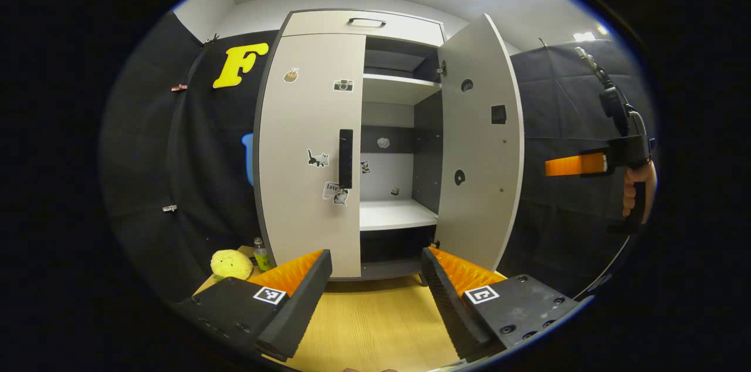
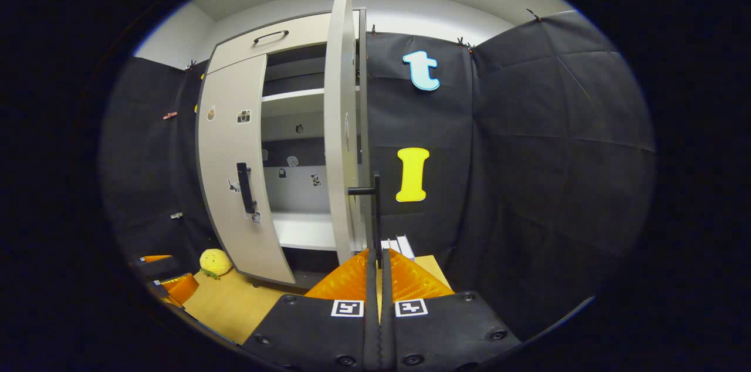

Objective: Open the right door of the double-door shoe cabinet with the right hand, and open the left door with the left hand.

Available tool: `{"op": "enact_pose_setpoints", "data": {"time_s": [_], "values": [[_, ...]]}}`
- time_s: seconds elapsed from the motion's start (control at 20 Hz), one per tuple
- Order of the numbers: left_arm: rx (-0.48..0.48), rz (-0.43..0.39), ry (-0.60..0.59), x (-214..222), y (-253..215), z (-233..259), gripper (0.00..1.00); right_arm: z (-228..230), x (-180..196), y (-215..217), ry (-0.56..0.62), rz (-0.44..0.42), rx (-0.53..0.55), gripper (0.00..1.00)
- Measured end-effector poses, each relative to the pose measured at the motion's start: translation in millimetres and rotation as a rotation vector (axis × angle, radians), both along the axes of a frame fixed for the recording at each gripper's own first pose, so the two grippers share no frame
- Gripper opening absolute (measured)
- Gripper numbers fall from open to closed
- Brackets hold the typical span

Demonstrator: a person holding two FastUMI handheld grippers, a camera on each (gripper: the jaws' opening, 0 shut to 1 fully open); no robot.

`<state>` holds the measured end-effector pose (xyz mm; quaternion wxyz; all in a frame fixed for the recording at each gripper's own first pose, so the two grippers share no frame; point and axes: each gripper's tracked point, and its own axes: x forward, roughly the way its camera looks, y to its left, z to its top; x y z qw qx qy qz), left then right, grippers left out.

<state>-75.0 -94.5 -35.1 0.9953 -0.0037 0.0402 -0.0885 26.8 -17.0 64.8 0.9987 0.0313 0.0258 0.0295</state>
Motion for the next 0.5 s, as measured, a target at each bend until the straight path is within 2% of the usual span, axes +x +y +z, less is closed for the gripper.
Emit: {"op": "enact_pose_setpoints", "data": {"time_s": [0.15,0.25,0.35,0.5], "values": [[-0.011,-0.013,-0.002,12.9,13.6,-0.4,0.95,-2.3,-1.2,26.6,-0.031,-0.034,0.013,0.05],[-0.013,-0.023,-0.002,18.7,23.6,-0.8,0.95,-7.9,-3.4,57.4,-0.036,-0.018,0.053,0.05],[-0.012,-0.029,-0.009,24.8,37.0,-0.1,0.95,-9.2,2.3,87.6,-0.047,0.002,0.065,0.1],[-0.011,-0.027,-0.01,32.4,60.7,-1.8,0.95,-25.0,12.6,112.5,-0.024,-0.004,0.009,0.37]]}}
